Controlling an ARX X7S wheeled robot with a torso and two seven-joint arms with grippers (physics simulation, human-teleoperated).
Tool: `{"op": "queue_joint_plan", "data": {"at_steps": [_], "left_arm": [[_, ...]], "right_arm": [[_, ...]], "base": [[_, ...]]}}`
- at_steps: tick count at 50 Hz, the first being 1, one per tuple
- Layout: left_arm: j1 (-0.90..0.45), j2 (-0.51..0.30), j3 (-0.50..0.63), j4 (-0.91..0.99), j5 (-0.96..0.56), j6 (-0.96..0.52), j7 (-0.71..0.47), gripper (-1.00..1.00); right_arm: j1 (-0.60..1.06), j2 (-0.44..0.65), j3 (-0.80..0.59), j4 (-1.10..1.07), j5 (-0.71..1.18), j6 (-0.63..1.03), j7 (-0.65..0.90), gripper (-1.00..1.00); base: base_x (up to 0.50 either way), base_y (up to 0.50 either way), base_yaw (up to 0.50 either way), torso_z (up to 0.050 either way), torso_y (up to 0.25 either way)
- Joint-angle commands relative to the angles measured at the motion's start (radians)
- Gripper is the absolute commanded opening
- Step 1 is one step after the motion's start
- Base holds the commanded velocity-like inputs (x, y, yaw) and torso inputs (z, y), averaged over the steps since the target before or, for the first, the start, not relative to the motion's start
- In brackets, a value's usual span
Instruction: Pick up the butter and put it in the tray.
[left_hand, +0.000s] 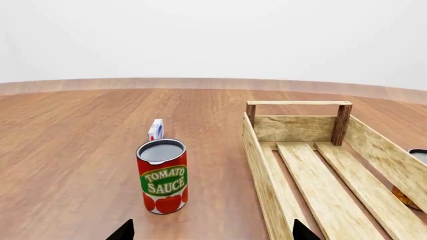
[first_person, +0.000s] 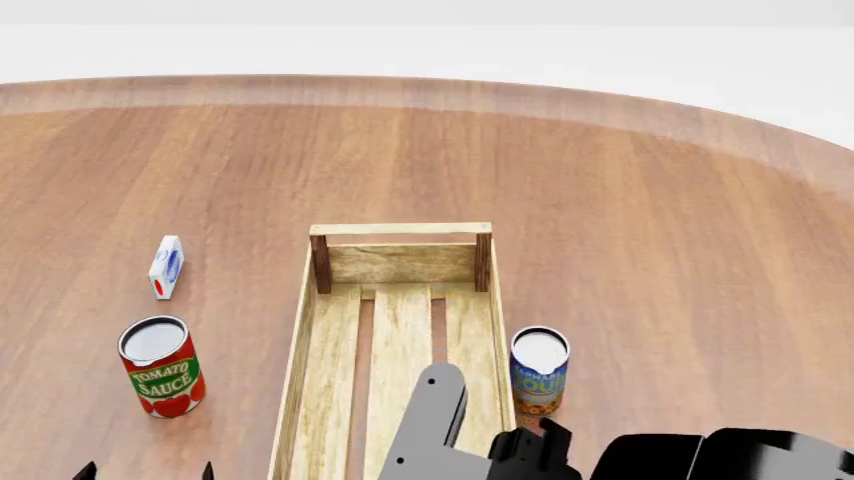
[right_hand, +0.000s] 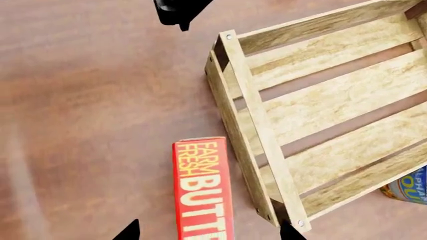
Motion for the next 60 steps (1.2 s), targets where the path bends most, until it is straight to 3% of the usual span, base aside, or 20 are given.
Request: {"op": "queue_joint_plan", "data": {"at_steps": [1,60], "left_arm": [[0.000,-0.004,0.004,0.003,-0.008,-0.003,-0.004,1.00],[-0.001,-0.023,0.029,0.010,-0.034,-0.005,-0.019,1.00]], "right_arm": [[-0.045,0.011,-0.073,0.014,-0.050,-0.058,-0.026,1.00],[-0.189,-0.002,-0.200,0.334,-0.225,-0.342,-0.151,1.00]], "base": [[0.00,0.00,0.00,0.000,0.000],[0.00,0.00,0.00,0.000,0.000]]}}
